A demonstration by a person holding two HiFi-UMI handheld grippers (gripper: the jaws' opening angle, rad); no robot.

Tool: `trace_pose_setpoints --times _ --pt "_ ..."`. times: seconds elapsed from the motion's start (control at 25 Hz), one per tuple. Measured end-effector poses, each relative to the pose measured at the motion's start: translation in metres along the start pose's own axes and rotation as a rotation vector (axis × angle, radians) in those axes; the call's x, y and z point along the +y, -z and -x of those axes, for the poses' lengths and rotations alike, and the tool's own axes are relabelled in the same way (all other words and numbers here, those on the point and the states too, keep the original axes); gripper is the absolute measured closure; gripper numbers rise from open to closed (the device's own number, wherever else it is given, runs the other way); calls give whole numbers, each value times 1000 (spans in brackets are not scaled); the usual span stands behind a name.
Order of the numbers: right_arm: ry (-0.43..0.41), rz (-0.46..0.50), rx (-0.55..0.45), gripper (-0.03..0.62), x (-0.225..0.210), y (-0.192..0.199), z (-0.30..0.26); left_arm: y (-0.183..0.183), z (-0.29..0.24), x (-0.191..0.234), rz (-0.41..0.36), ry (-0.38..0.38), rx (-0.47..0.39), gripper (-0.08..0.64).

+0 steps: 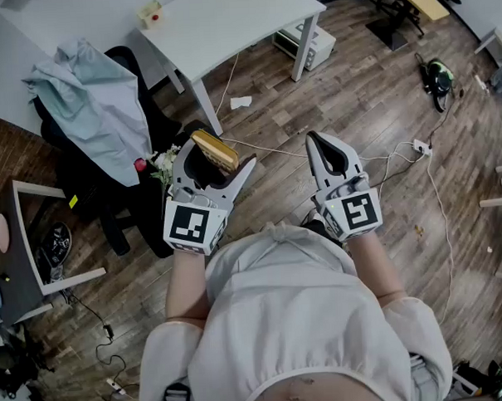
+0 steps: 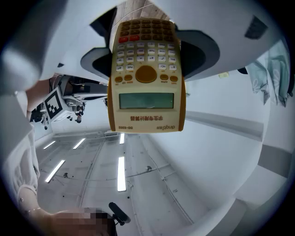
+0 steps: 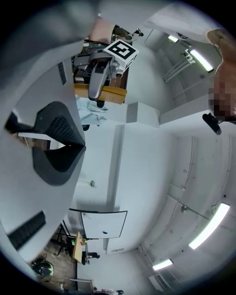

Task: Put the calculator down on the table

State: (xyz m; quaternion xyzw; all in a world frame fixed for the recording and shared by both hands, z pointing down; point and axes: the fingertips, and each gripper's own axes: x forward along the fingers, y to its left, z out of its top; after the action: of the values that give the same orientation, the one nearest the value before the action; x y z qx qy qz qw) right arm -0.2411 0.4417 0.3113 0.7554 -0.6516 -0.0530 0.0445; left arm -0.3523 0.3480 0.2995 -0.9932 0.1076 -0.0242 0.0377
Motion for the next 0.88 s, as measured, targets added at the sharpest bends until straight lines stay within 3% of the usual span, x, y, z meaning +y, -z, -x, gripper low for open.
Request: trace_pose_setpoints --times 0.44,0.6,0.88 --pt "24 -17 19 589 1 4 -11 0 -2 11 9 14 -6 155" --pt "16 -20 78 588 -1 17 -18 5 -10 14 35 22 -1 155" --pt "-1 -65 123 588 -40 34 -48 11 -42 29 44 -18 12 155"
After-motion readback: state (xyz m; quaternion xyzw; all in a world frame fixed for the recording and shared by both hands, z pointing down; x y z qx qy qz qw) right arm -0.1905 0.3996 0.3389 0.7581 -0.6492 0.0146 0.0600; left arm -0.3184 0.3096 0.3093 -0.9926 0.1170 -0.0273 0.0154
